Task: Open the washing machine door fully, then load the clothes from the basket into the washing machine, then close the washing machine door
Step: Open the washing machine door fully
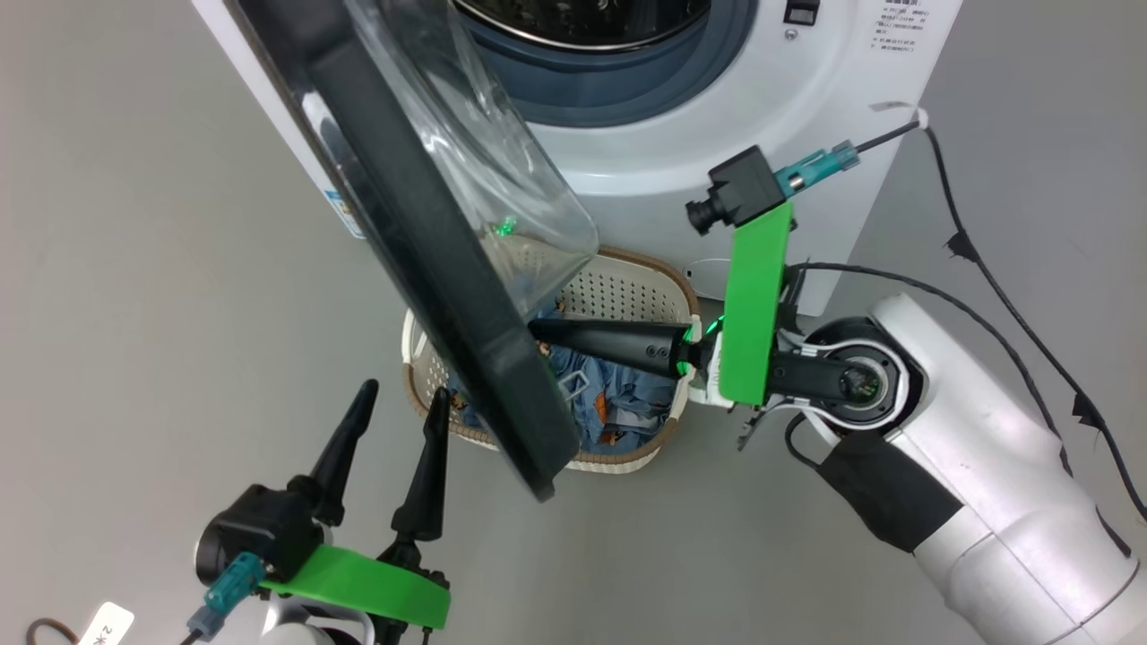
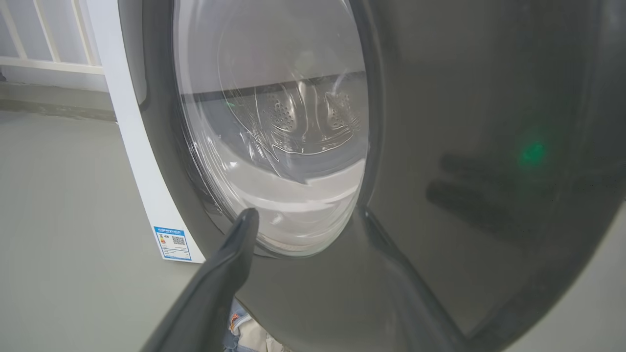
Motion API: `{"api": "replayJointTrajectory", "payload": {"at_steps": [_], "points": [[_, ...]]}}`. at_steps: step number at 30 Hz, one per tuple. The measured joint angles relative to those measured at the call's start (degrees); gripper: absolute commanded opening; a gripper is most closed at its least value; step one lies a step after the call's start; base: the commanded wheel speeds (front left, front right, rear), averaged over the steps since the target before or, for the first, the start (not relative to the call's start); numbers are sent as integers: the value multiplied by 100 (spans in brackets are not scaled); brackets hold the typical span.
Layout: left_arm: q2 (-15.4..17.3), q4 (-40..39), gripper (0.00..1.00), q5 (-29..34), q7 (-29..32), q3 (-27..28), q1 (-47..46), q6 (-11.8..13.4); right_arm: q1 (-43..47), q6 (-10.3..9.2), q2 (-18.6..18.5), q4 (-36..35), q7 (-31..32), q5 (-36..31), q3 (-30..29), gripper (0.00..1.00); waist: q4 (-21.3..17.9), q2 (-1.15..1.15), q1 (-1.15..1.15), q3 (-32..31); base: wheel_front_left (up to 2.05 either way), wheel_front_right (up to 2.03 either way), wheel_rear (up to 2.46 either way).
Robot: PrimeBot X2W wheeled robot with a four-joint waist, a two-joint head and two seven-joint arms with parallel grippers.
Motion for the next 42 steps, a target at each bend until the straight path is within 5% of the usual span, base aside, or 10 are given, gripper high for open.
{"api": "replayJointTrajectory", "payload": {"at_steps": [9, 11, 13, 14, 15, 42], "points": [[3, 33, 100, 38, 0, 87, 15, 0, 130, 0, 3, 55, -219, -87, 23, 0, -61, 0, 0, -132, 0, 0, 0], [3, 52, 100, 38, 0, 93, 30, 0, 188, 0, -12, 68, -343, -141, 14, 44, -87, 0, 0, -182, 0, 0, 0], [22, 71, 100, 38, 0, 109, 105, 0, 261, 0, -34, 87, -454, -143, 14, 56, -120, 0, 0, -236, 0, 0, 0], [42, 93, 100, 37, 0, 109, 132, 0, 311, 0, -64, 90, -506, -143, 12, 86, -137, 0, 0, -266, 0, 0, 0], [84, 108, 100, 37, 0, 122, 167, 0, 435, 0, -120, 114, -631, -181, 10, 100, -179, 0, 0, -327, 0, 0, 0], [465, 191, 100, -68, 0, 488, 834, 0, 2147, 0, -1232, 216, -2521, -494, 207, 100, -1192, 0, 0, -1072, 0, 0, 0]]}}
